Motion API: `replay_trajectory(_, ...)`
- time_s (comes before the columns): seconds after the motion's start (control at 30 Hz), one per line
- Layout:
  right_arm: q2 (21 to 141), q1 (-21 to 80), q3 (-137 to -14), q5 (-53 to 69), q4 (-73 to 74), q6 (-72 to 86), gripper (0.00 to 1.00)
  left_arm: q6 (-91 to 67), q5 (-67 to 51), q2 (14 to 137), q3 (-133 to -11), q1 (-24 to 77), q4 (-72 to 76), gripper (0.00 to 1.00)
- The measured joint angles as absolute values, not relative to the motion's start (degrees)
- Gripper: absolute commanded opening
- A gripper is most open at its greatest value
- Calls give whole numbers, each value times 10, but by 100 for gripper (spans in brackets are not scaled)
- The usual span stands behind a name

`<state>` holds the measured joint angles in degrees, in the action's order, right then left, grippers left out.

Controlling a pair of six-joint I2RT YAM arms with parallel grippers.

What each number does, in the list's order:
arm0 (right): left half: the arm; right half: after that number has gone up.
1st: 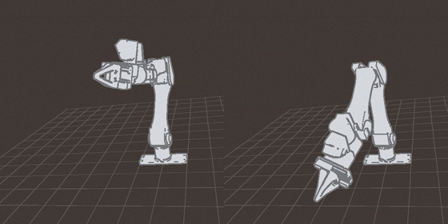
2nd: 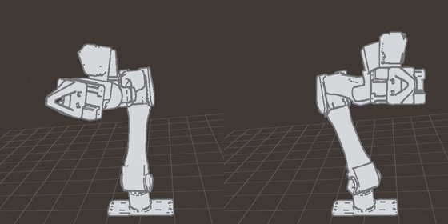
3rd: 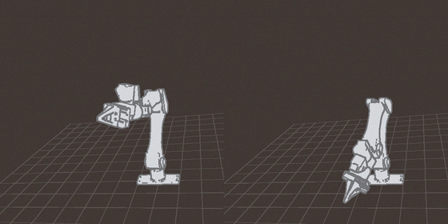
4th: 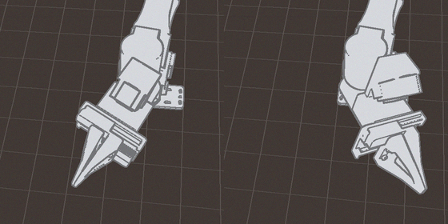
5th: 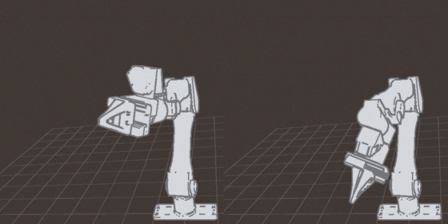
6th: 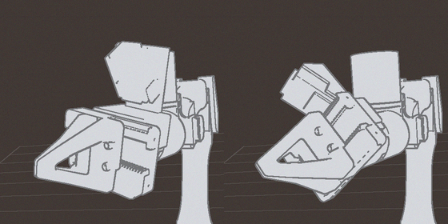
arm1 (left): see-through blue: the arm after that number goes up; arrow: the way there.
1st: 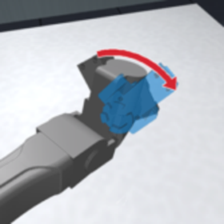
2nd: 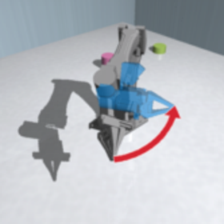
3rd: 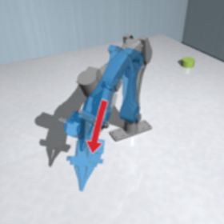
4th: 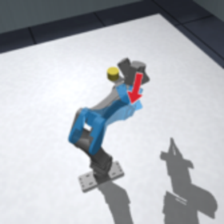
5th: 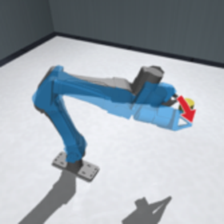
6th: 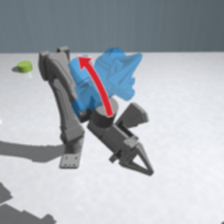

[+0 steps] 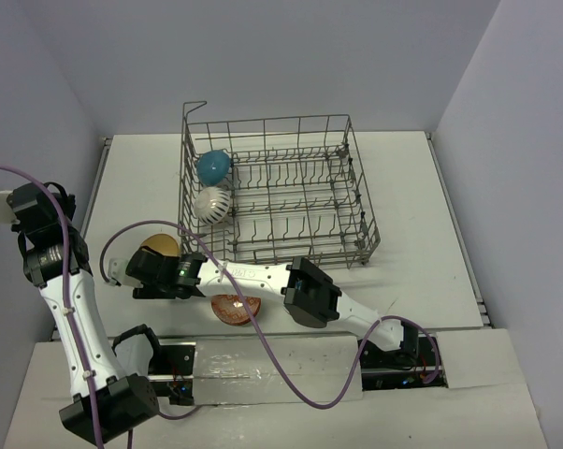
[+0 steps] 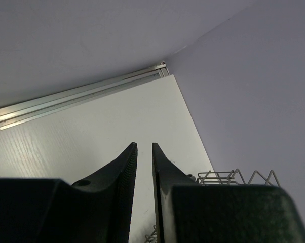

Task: Load the bowls into the dish rack
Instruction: Pick up the bowl from the corner of the board.

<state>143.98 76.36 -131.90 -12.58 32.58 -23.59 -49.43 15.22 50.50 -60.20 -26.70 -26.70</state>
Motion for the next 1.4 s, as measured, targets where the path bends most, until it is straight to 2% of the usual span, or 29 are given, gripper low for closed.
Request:
replay_trajectory(0.2, 1440, 764, -1319, -124, 326, -234, 56, -494, 147, 505, -602, -268, -266, 24)
replay_trajectory(0.83, 1440, 764, -1317, -125, 316, -235, 44, -495, 133, 509, -602, -276, -260, 24)
replay_trajectory(1.4, 1440, 763, -1316, -131, 309, -235, 28, -503, 133, 509, -602, -278, -260, 23)
